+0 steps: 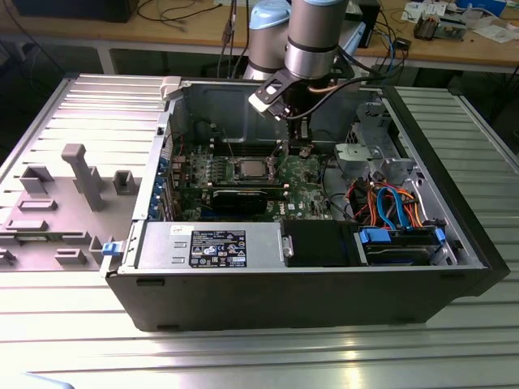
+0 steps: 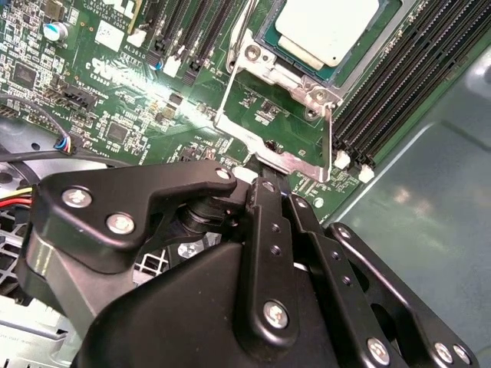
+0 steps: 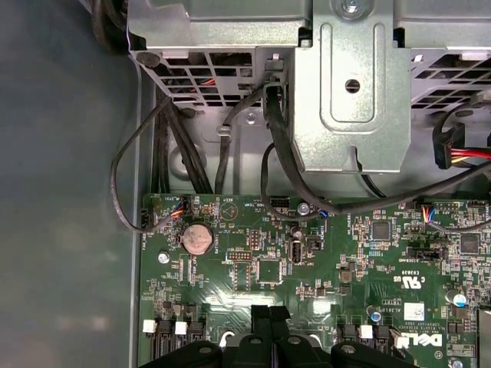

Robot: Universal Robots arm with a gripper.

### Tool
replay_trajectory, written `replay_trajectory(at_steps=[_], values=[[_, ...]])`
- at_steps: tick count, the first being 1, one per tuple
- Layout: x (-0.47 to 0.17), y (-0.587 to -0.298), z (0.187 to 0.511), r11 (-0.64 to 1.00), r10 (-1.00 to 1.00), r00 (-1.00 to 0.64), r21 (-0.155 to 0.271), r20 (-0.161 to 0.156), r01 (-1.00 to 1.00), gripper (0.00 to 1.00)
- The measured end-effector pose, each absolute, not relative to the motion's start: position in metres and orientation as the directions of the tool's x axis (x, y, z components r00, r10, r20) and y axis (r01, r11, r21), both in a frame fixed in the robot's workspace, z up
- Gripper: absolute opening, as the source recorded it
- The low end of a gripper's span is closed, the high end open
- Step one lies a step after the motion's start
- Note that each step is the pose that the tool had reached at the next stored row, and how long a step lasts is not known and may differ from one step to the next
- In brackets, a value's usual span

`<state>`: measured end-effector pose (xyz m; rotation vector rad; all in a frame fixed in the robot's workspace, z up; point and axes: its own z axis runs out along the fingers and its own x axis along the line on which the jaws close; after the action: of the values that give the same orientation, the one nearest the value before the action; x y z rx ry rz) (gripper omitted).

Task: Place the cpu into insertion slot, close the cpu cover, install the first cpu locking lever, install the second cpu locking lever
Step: 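Close the cpu cover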

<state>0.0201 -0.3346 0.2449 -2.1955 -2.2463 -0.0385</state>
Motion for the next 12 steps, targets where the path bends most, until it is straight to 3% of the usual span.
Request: replay_trajectory(at_steps=[12], values=[[0.0171, -0.3346, 0.2449, 0.023, 1.000, -0.023, 0.017, 0.017, 1.000, 0.11]])
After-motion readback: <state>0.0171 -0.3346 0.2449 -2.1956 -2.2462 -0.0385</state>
